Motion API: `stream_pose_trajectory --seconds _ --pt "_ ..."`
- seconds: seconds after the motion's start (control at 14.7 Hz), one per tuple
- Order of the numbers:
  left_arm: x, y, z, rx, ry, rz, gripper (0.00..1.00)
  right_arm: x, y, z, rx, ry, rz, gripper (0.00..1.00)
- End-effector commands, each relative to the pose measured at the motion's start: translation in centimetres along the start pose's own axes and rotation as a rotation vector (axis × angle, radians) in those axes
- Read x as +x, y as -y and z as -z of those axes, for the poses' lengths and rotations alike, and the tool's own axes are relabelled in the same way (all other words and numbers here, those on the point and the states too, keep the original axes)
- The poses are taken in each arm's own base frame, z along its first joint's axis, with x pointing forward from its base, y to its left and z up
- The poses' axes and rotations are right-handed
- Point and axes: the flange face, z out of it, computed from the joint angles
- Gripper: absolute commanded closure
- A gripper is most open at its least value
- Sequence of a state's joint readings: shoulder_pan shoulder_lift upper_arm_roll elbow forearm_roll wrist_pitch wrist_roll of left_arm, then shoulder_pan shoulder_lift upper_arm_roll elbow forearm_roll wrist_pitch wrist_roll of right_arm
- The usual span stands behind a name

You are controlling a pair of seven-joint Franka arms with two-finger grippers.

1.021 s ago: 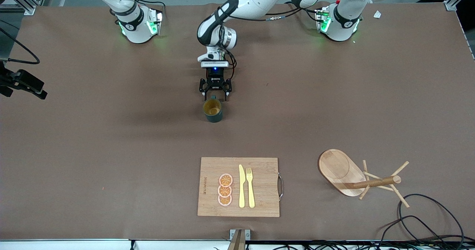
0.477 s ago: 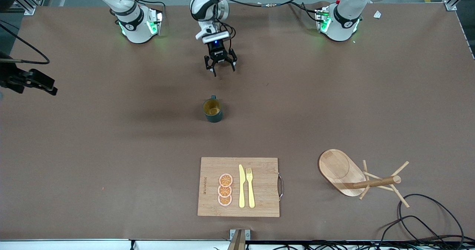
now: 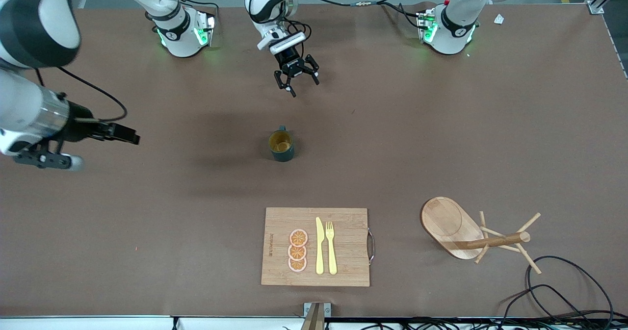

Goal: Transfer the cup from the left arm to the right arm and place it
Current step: 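Raise the left gripper while the right gripper reaches the teal mug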

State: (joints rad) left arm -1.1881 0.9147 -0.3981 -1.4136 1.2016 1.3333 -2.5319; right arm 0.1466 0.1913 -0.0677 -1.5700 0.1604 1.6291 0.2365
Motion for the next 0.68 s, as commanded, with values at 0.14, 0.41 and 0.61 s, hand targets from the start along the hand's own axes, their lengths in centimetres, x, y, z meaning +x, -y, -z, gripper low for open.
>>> stream_pose_trajectory --seconds 0.14,0.41,0.61 --pt "12.9 -2.3 -1.2 0.171 0.164 -0.005 0.0 -2.1 6.6 -7.7 0.008 -0.014 -0.106 0.0" --pt "21.7 -3.8 -7.1 0.284 0.271 -0.04 0.0 -3.6 11.2 -13.2 -0.026 0.034 -0.11 0.0" --pt "26.4 -4.7 -12.6 0.346 0.325 -0.077 0.0 -4.3 12.7 -16.1 -0.019 0.08 -0.102 0.0"
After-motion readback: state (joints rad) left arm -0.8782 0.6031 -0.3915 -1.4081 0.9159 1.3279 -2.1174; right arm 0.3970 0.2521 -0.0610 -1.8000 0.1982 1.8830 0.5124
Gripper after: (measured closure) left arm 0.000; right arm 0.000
